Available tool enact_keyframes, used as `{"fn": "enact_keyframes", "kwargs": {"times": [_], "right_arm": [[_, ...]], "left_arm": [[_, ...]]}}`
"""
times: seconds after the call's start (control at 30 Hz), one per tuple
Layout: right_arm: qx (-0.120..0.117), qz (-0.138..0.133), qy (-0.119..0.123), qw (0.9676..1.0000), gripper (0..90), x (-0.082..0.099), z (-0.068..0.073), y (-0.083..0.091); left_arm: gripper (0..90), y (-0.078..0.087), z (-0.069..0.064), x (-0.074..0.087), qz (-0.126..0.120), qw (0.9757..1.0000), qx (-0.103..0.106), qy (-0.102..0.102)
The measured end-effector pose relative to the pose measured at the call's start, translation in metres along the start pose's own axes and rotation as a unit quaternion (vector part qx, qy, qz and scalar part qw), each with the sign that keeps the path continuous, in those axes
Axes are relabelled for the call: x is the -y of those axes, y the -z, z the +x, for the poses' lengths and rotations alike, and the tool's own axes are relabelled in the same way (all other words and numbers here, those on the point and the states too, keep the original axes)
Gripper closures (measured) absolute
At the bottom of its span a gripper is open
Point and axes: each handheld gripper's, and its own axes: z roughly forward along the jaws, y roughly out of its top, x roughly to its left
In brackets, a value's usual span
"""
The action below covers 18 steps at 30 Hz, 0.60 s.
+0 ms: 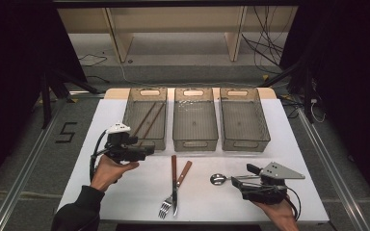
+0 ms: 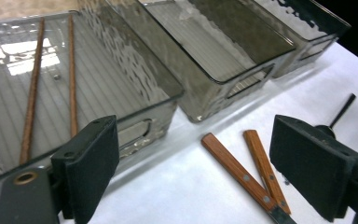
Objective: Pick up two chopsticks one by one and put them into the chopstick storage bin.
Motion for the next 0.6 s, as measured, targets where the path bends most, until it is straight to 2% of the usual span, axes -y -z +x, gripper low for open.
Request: {"fn": "enact_keyframes", "kwargs": {"times": [0.4, 0.6], "right_arm": [[-0.004, 0.002, 0.0, 1.0, 25.3, 0.0, 0.0, -0.002], [-0.004, 0.004, 0.0, 1.0, 25.3, 0.001, 0.0, -0.001]], "left_arm": [[15.1, 0.007, -0.015, 0.018, -0.031, 0.999, 0.027, -0.019], [14.6, 0.01, -0.019, 0.028, -0.044, 0.9984, 0.027, -0.024]]}}
